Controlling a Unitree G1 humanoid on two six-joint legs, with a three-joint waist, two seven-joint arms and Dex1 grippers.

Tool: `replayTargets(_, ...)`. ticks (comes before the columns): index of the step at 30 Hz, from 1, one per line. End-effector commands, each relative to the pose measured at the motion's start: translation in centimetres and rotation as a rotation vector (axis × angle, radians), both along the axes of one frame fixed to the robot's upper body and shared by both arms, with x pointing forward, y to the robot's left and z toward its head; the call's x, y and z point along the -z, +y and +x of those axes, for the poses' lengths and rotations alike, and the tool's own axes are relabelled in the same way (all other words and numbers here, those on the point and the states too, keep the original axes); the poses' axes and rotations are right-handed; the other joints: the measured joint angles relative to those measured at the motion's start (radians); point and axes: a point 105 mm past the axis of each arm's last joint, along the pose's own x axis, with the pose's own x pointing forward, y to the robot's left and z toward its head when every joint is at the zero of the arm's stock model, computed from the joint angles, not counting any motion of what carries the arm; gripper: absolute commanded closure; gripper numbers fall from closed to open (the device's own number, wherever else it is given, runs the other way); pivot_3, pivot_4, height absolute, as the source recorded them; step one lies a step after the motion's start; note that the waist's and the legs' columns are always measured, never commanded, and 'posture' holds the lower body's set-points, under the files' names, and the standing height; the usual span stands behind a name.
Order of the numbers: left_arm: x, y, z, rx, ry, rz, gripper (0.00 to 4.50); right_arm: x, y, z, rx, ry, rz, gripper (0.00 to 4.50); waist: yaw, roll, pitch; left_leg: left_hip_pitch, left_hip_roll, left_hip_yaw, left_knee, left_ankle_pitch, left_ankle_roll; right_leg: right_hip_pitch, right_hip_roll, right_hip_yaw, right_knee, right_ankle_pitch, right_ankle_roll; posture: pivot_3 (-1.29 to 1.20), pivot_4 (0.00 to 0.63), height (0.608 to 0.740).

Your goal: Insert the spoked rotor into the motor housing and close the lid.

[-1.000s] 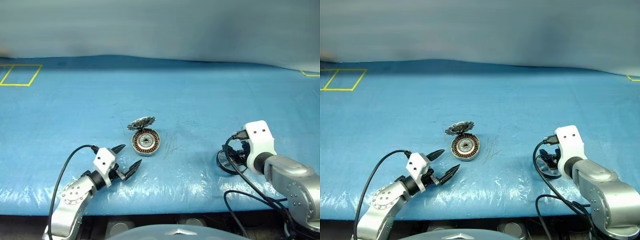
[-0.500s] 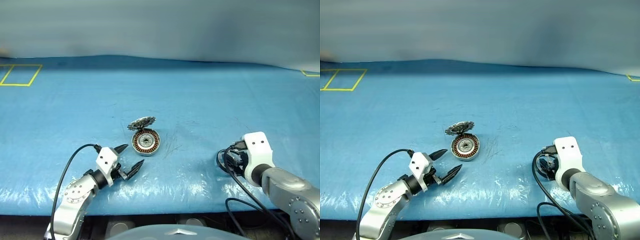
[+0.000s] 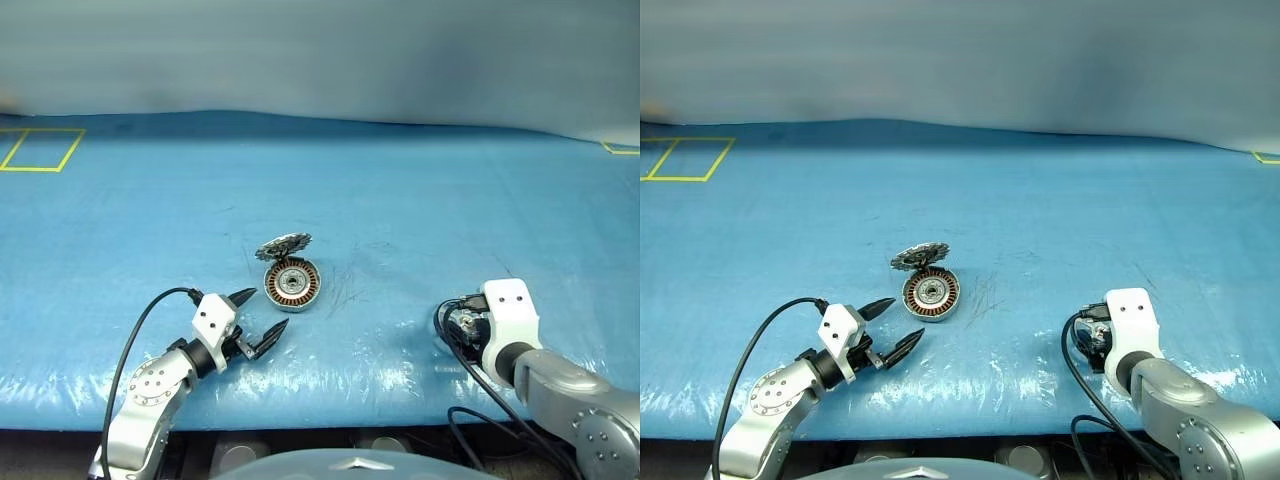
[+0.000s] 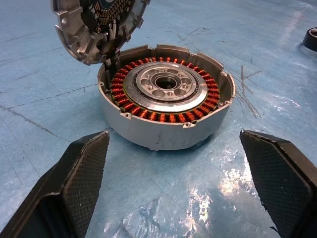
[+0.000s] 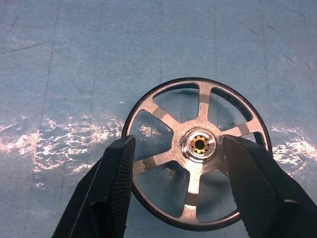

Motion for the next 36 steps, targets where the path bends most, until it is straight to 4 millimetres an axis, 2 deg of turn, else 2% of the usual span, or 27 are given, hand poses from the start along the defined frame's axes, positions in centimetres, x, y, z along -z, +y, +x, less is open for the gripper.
replayTargets(1, -0.2, -0.1, 0.0, -0.001, -0.007, -0.012, 0.00, 0.8, -0.6, -0.6, 0.021, 0.051, 0.001, 1.60, 0.000, -0.002, -0.001, 0.000, 0.000, 0.000, 0.000, 0.000, 0.000, 0.000, 0.000, 0.000, 0.000, 0.000, 0.000, 0.00, 0.150, 0.740)
replayTargets(11, -0.3, 0.0, 0.2, -0.002, -0.016, -0.009, 0.00, 1.7, -0.9, -0.8, 0.050, 0.098, 0.012, 1.60, 0.002, -0.003, -0.002, 0.000, 0.000, 0.000, 0.000, 0.000, 0.000, 0.000, 0.000, 0.000, 0.000, 0.000, 0.000, 0.00, 0.150, 0.740)
replayTargets(19, -0.5, 0.1, 0.3, -0.006, -0.024, -0.005, 0.00, 1.1, -0.3, 0.3, 0.015, 0.066, 0.006, 3.17, -0.001, -0.012, -0.008, 0.002, 0.000, 0.000, 0.000, 0.000, 0.000, 0.001, 0.000, 0.000, -0.001, 0.000, 0.000, 0.00, 0.150, 0.740)
replayTargets(28, -0.7, 0.4, 0.4, -0.014, -0.035, 0.005, 0.00, -4.2, 2.5, 3.8, -0.279, -0.114, -0.107, 3.18, -0.001, -0.002, -0.001, 0.000, 0.000, 0.001, 0.000, 0.000, 0.000, -0.001, 0.000, 0.001, -0.001, 0.001, 0.000, 0.00, 0.150, 0.740)
replayTargets(36, -1.1, 0.7, 0.3, -0.037, -0.086, 0.036, 0.00, -8.4, 9.5, 4.5, -0.763, -0.239, -0.106, 3.18, 0.000, 0.001, 0.000, -0.002, 0.000, 0.001, -0.002, -0.001, 0.002, -0.002, 0.000, 0.000, -0.003, 0.000, -0.001, 0.00, 0.150, 0.740)
